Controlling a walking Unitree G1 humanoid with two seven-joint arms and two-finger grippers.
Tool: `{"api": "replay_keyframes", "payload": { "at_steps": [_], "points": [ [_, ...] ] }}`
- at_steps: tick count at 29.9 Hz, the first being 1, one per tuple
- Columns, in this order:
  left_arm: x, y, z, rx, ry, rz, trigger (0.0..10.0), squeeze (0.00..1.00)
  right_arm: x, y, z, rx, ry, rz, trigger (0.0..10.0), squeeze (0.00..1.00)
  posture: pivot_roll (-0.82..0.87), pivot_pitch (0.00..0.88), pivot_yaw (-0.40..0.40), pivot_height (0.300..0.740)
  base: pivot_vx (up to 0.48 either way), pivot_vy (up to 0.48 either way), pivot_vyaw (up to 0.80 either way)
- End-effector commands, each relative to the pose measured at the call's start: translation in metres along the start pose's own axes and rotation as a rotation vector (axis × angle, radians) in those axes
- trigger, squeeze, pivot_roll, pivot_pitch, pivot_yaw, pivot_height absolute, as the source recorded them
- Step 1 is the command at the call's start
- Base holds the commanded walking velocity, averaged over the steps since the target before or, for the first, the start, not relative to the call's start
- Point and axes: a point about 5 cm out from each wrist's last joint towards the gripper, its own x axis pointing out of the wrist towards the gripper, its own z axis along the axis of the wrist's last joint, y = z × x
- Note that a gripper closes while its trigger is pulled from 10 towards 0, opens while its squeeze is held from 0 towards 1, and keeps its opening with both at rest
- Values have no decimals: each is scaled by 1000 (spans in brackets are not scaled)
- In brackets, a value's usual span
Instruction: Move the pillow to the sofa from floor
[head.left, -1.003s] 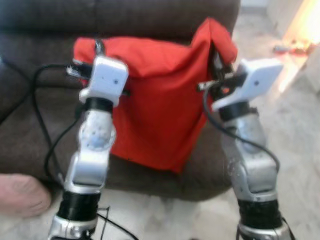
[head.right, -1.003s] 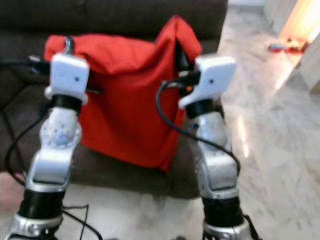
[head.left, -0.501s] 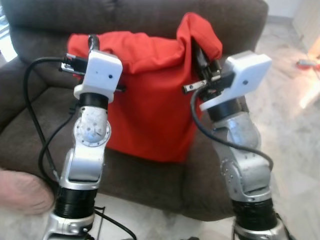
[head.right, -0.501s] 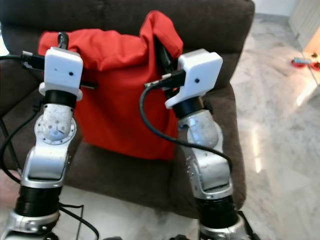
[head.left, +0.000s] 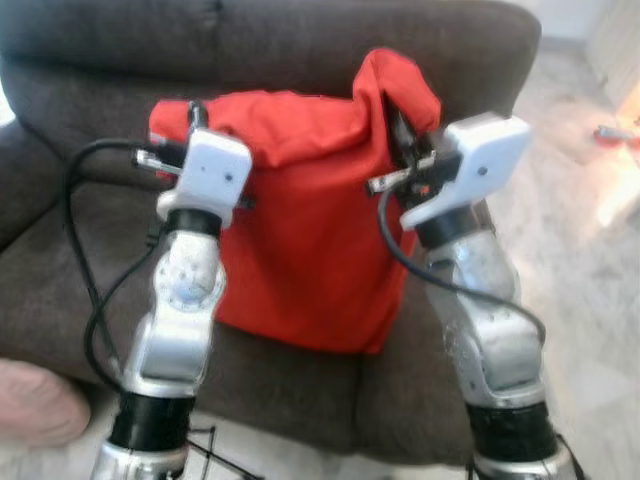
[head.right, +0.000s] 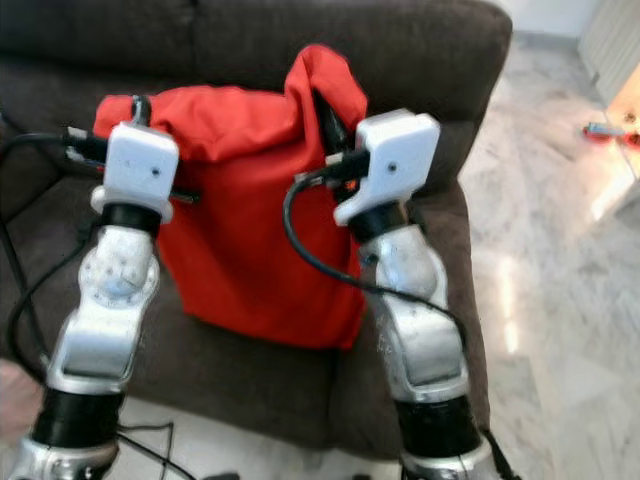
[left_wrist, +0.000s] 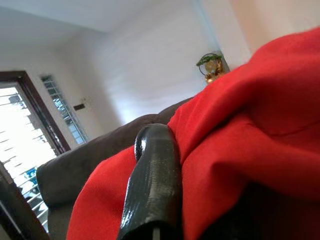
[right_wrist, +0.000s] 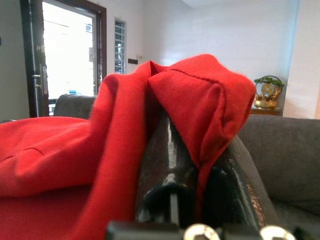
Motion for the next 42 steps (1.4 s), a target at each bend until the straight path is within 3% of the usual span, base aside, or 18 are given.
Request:
{"api": "replay_keyframes", "payload": {
  "at_steps": [1,10,18,30,35,39,42],
  "points": [
    [1,5,13,9,-67,9,10000,0,4,11,10,4,-48,53,10000,0,157,62,-33,740,0,0,0],
    [7,11,33,2,-142,38,10000,0,8,-1,30,3,-168,-21,10000,0,154,58,-34,740,0,0,0],
    [1,12,45,5,-182,25,10000,0,4,-5,34,-19,-187,-24,10000,0,158,56,-32,740,0,0,0],
    [-10,19,67,2,-208,-3,10000,0,-10,-7,60,-49,-237,-23,10000,0,163,61,-33,740,0,0,0],
    [-19,21,62,6,-157,-9,10000,0,-13,-4,61,-28,-216,-8,10000,0,157,56,-37,740,0,0,0],
    [-22,17,42,42,-86,-7,10000,0,-14,-3,36,-8,-124,-24,10000,0,163,49,-43,740,0,0,0],
    [-17,28,22,84,-6,56,10000,0,-10,0,20,25,-60,-38,10000,0,158,47,-47,740,0,0,0]
  ]
}}
